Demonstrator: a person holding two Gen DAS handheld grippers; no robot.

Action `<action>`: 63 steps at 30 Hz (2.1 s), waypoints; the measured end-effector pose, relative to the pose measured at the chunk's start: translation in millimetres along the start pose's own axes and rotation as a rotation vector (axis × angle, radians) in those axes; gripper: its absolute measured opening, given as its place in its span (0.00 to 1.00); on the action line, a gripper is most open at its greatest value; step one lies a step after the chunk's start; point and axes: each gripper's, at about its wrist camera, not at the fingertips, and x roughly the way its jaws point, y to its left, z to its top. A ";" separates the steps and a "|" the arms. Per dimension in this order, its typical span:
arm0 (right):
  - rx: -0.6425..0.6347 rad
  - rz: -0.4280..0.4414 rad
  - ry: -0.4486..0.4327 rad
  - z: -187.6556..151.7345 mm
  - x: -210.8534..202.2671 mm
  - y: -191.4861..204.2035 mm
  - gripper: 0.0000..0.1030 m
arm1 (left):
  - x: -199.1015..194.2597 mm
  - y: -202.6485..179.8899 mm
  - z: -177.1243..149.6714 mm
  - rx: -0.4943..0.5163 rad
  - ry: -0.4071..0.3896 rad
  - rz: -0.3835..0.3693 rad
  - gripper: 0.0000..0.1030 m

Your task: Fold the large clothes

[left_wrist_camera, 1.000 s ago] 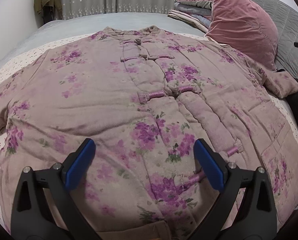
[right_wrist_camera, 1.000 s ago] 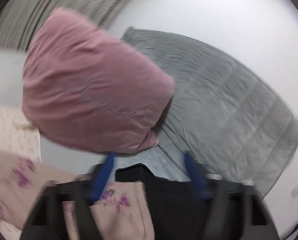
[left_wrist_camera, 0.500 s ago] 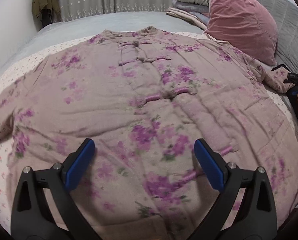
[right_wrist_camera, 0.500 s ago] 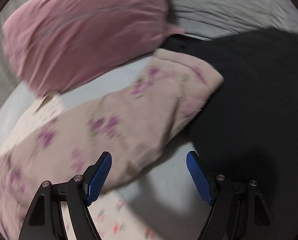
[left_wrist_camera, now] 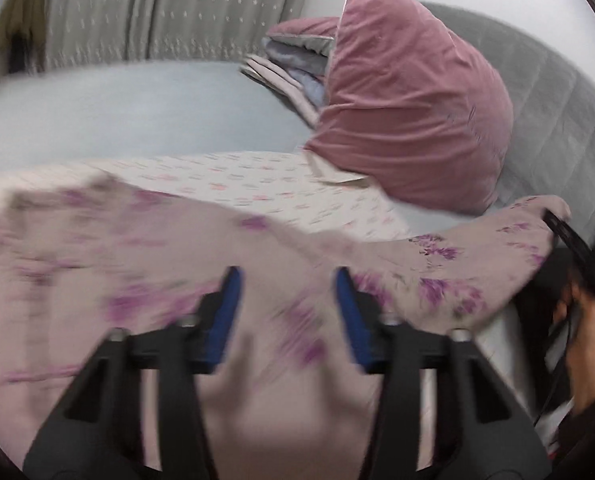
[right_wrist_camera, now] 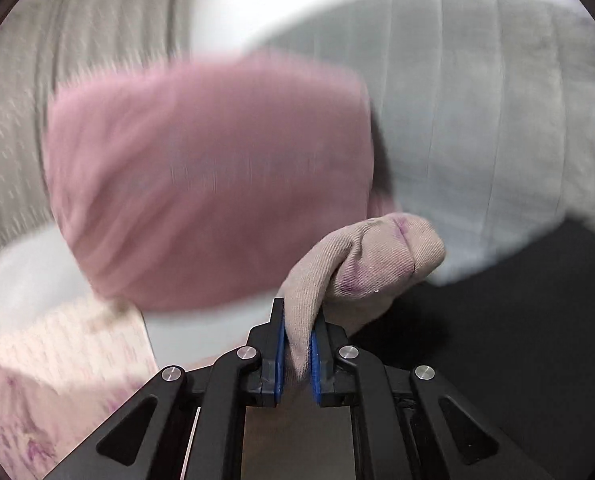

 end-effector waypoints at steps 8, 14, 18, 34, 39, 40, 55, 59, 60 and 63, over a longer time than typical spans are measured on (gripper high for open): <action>-0.110 -0.083 0.059 -30.8 44.4 -14.4 0.09 | 109.8 -38.6 -42.1 0.036 0.179 -0.017 0.28; 0.003 -0.038 0.076 -37.6 45.9 -30.0 0.09 | 84.6 -41.0 -37.1 0.042 0.176 -0.090 0.42; 0.002 0.061 -0.019 -4.6 2.4 -23.4 0.10 | 52.0 -31.3 -30.0 -0.004 0.170 -0.154 0.44; -0.161 0.614 -0.240 78.3 -181.7 158.7 0.14 | -69.4 93.0 -14.8 -0.166 0.055 -0.221 0.74; -0.264 0.807 -0.159 54.1 -207.8 231.2 0.15 | -102.0 145.1 -26.2 -0.245 -0.011 -0.225 0.79; -0.312 0.860 -0.116 42.8 -212.6 251.2 0.15 | -108.0 159.9 -30.1 -0.277 -0.026 -0.229 0.79; -0.280 1.021 0.241 -7.5 -138.3 244.7 0.69 | -115.5 301.6 -68.5 -0.689 -0.108 -0.243 0.80; -0.177 0.875 0.289 -26.9 -81.3 213.1 0.69 | -87.1 275.0 -58.6 -0.582 0.052 -0.143 0.80; -0.160 0.833 0.308 -34.9 -67.4 208.5 0.69 | -77.7 263.1 -56.5 -0.528 0.102 -0.064 0.80; -0.101 0.753 0.395 -53.1 -21.5 192.1 0.69 | -67.0 231.2 -51.3 -0.390 0.113 0.110 0.50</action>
